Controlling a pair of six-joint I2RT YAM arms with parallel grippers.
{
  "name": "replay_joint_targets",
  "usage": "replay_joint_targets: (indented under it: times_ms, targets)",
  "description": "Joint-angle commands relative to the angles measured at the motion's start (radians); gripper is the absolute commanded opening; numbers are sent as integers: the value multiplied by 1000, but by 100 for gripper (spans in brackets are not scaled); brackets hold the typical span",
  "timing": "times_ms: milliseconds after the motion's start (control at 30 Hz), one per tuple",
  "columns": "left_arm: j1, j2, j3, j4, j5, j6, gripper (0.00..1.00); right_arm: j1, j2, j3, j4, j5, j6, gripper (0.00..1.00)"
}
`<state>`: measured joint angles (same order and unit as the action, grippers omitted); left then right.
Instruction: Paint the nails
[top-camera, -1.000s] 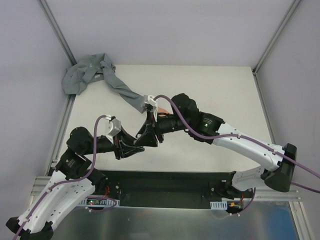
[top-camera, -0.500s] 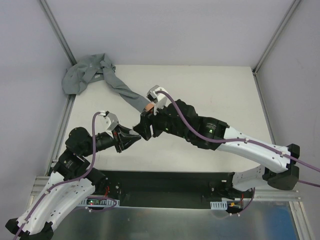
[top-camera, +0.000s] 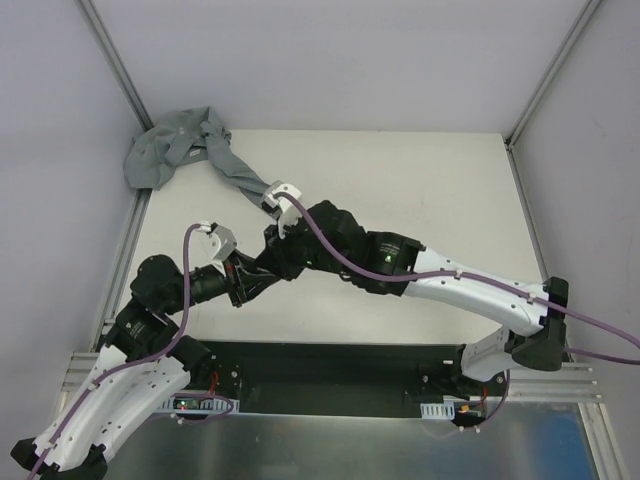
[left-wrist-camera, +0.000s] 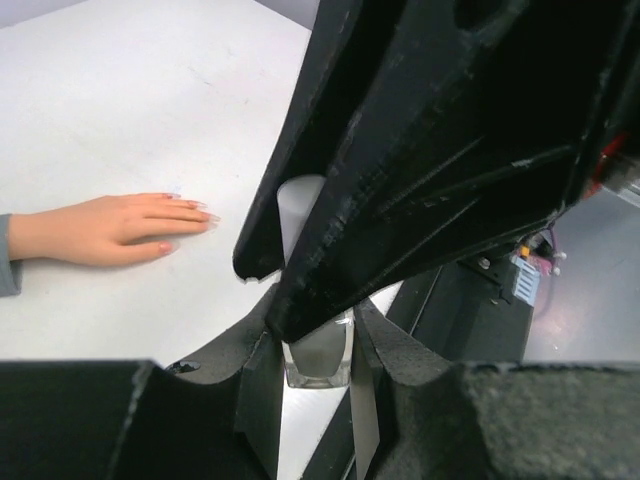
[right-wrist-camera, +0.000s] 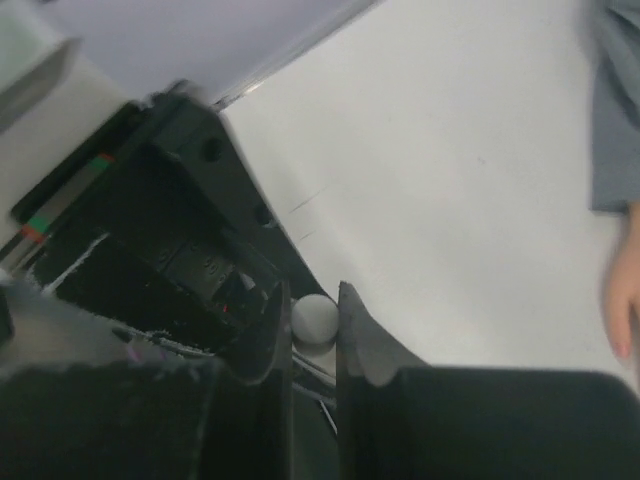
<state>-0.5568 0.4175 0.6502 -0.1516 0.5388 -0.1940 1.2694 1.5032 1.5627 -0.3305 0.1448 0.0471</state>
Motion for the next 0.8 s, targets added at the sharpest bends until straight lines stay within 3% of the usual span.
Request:
replay_joint_targets:
  times_ms: [0,67,100,300,400,433,500,533,600,700,767]
  targets:
    - [-6,10,57,105,328,-38,0,-108,-101,-116,178,-816,-210,0]
    - [-6,44,57,190,595,-117,0,-182,-103,-159,202,-1032,-155,0]
    - [-6,47,52,225,622,-143,0,-191,-107,-158,188,-1057,-151,0]
    - [-6,-6,22,207,425,-97,0,-234,-167,-237,266,-1004,-86,0]
    - [-6,0,20,185,337,-78,0,-234,-181,-239,268,-894,-52,0]
    - [-6,1,22,175,311,-68,0,-232,-187,-239,265,-848,-9,11]
    - [-6,1,25,132,256,-33,0,-226,-201,-231,225,-664,28,21]
    - [-6,1,31,117,187,-22,0,-216,-205,-231,213,-604,51,37]
    - [-5,-2,37,77,112,8,0,-193,-225,-213,145,-405,56,54]
    - [-6,-11,37,46,0,30,0,-144,-225,-158,44,-176,86,70]
    - [-6,-25,31,46,-43,31,0,-127,-215,-130,7,-76,128,72]
